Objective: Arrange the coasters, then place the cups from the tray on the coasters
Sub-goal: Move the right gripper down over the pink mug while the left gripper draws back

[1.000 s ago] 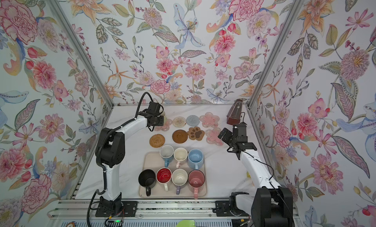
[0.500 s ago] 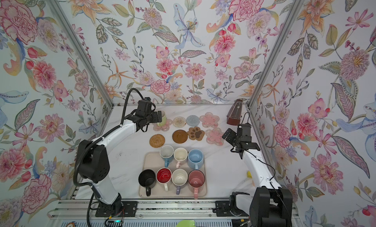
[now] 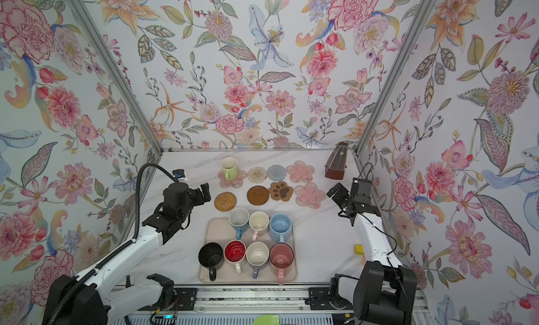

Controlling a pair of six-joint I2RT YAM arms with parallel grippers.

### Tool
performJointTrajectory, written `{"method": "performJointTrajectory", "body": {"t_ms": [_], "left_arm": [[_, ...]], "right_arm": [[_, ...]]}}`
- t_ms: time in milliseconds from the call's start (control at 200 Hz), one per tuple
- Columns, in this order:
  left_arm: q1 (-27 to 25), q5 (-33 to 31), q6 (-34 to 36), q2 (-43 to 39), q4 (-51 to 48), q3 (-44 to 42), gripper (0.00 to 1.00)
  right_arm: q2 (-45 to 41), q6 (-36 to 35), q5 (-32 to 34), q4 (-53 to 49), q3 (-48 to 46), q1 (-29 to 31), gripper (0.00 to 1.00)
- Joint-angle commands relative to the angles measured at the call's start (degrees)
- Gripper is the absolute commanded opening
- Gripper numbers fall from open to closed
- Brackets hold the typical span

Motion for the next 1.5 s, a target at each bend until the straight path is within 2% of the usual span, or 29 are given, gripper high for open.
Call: {"method": "performJointTrajectory", "body": {"t_ms": [0, 50, 160, 340, 495, 741, 921, 1346, 1496], "left_arm": [[1.0, -3.8, -1.8, -3.1, 4.5, -1.5, 0.99], [1.1, -4.3, -2.3, -3.4, 4.3, -1.9, 0.99], [1.3, -4.8, -2.9, -3.3, 4.6, -2.5, 0.99], [1.6, -5.4, -3.1, -3.0, 4.8, -2.7, 0.99], [2.0, -5.9, -3.3, -3.5, 4.7, -3.0, 0.99], [2.7, -6.3, -3.4, -4.8, 4.4, -3.8, 0.99], [3.2, -6.1, -3.1, -5.6, 3.6, -3.9, 0.99], [3.5, -5.4, -4.5, -6.5, 4.2, -5.1, 0.99], [3.7, -5.4, -4.8, -7.0, 4.4, -5.8, 0.99]], "right_arm": [[0.2, 1.0, -8.5, 3.2, -2.5, -0.3, 0.99], [-1.4, -1.6, -2.1, -0.3, -1.0, 3.3, 0.99], [-4.8, -6.6, 14.3, -8.2, 2.9, 15.6, 0.99], [-7.3, -4.7, 23.6, -21.4, 6.5, 30.4, 0.99], [-10.6, 4.3, 30.6, -32.5, 8.0, 46.7, 0.99], [-11.1, 25.4, 36.4, -42.2, 9.5, 71.3, 0.99], [-8.3, 36.8, 38.6, -47.6, 11.7, 84.7, 0.99], [-6.5, 50.8, 34.1, -50.0, 9.1, 99.7, 0.96], [-3.0, 52.8, 32.4, -49.5, 9.2, 103.7, 0.92]]}}
